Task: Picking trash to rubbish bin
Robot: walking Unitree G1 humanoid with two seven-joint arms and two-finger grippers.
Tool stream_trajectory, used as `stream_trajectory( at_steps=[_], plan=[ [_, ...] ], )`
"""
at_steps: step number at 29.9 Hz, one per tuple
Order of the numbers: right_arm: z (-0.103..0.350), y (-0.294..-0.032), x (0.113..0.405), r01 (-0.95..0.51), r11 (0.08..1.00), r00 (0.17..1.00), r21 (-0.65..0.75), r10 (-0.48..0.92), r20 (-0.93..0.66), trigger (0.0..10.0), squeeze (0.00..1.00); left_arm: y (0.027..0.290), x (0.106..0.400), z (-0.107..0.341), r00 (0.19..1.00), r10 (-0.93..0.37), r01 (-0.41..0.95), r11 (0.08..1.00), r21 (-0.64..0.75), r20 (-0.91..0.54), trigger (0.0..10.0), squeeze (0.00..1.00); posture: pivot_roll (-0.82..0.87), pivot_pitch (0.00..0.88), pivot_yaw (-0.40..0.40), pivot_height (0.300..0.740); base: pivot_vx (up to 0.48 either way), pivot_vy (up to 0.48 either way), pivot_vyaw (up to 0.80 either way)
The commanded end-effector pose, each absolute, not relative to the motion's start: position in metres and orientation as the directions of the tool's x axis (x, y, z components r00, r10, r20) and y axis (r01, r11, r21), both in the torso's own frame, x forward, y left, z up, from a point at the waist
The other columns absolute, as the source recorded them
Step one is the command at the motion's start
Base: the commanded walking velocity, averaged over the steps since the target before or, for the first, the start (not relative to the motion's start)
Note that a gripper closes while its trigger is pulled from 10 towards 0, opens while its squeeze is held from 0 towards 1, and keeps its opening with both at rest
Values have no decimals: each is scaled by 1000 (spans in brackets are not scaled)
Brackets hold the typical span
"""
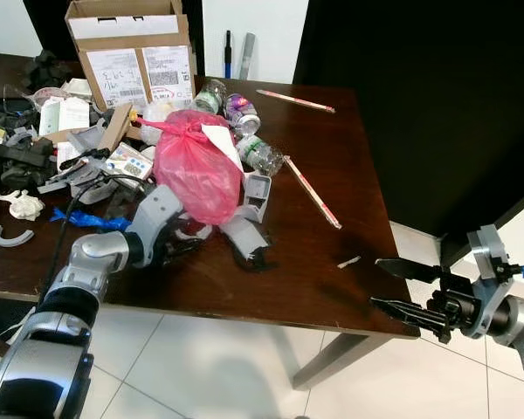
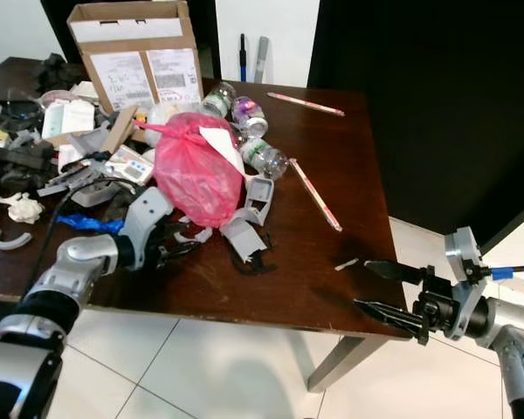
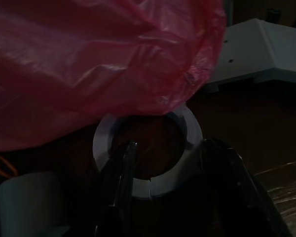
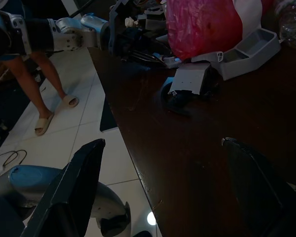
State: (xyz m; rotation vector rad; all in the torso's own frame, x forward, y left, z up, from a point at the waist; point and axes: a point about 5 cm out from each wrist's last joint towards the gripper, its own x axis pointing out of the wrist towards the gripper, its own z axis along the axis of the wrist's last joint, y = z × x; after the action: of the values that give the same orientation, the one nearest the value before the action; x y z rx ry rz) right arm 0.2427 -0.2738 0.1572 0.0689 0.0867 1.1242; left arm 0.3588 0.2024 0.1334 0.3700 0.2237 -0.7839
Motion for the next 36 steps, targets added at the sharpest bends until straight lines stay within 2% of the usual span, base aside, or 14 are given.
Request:
stream_trajectory(
  at_steps=[1,4,16,20,21,23,26,28,29,30,36],
  plan=[
    [160,-275,241,-896,434,432,92,901,-36,10000,0,210,350,113,652,-632,736,660,151,-419,0,0,-14,158,-40,740,0,0,0],
    [161,-276,242,-894,441,439,83,898,-39,10000,0,206,346,104,609,-656,761,641,96,-445,0,0,-17,156,-40,740,0,0,0],
    [166,-280,243,-889,453,451,60,891,-45,10000,0,202,337,90,531,-690,799,602,18,-492,0,0,-16,152,-41,740,0,0,0],
    [166,-280,245,-886,460,458,51,887,-48,10000,0,192,329,87,424,-770,854,516,-73,-477,0,0,-14,149,-44,740,0,0,0],
    [166,-280,245,-886,460,458,51,887,-48,10000,0,192,329,87,424,-770,854,516,-73,-477,0,0,-14,149,-44,740,0,0,0],
    [167,-281,246,-886,462,460,49,887,-47,10000,0,189,326,89,386,-810,874,475,-107,-441,0,0,-14,148,-44,740,0,0,0],
    [167,-281,246,-885,463,461,48,886,-45,10000,0,186,326,96,374,-846,884,449,-129,-381,0,0,-13,145,-46,740,0,0,0],
    [167,-282,246,-884,465,464,48,885,-38,10000,0,180,322,112,315,-915,917,362,-168,-252,0,0,-13,143,-46,740,0,0,0],
    [167,-282,246,-884,465,464,48,885,-38,10000,0,180,322,112,315,-915,917,362,-168,-252,0,0,-13,143,-46,740,0,0,0],
    [167,-282,246,-884,465,464,47,885,-32,10000,0,176,318,121,274,-943,935,307,-177,-187,0,0,-11,139,-46,740,0,0,0],
    [170,-282,247,-885,463,463,44,886,-7,10000,0,170,305,144,200,-979,966,204,-159,-40,0,0,-8,133,-46,740,0,0,0]
  ],
)
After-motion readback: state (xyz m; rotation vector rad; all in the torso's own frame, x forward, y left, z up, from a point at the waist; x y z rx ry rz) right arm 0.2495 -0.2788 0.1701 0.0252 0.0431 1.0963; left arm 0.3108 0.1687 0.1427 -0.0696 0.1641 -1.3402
